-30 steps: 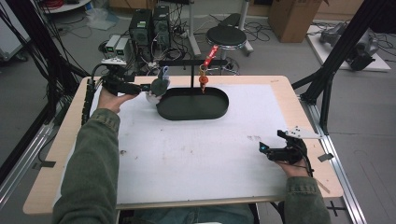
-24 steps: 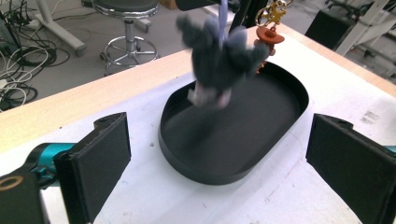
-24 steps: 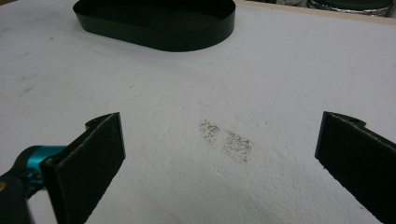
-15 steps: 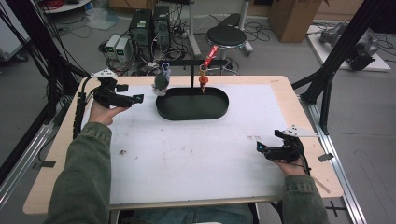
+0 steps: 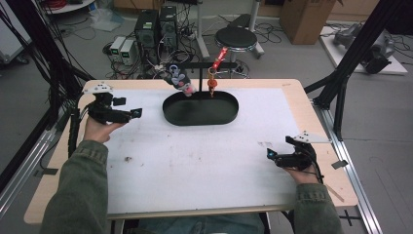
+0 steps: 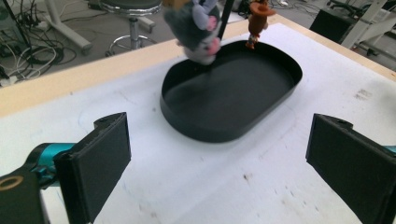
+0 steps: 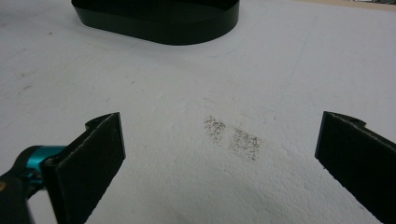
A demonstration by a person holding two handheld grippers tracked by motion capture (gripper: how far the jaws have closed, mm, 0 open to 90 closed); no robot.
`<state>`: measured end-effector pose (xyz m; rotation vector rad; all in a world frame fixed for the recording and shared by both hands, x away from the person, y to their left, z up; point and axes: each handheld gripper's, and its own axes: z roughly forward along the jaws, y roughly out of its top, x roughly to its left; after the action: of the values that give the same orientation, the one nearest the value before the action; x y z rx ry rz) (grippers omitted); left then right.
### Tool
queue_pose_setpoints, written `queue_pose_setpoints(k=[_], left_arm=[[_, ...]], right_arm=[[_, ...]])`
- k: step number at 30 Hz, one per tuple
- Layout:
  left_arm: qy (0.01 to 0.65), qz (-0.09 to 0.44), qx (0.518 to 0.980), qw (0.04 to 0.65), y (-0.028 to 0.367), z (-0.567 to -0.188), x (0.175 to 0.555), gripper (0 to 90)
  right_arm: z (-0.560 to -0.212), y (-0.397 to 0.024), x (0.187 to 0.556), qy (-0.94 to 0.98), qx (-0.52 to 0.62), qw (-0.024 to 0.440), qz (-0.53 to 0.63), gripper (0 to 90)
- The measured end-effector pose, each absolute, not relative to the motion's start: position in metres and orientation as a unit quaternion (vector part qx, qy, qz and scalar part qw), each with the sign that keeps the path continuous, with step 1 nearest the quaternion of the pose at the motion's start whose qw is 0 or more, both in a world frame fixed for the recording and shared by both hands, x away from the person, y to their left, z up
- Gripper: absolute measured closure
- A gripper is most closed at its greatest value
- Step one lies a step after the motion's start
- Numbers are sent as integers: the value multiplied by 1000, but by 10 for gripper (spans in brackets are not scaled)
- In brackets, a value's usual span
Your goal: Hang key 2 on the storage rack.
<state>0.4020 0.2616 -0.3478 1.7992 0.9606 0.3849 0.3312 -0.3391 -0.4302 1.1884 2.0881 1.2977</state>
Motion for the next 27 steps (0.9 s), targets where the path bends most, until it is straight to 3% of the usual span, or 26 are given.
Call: queue_pose_setpoints(k=[27], left_arm=[[434, 183, 747, 469, 286, -396, 328, 70]], right_arm=[[-432, -335, 333, 760, 420, 203, 453, 5]])
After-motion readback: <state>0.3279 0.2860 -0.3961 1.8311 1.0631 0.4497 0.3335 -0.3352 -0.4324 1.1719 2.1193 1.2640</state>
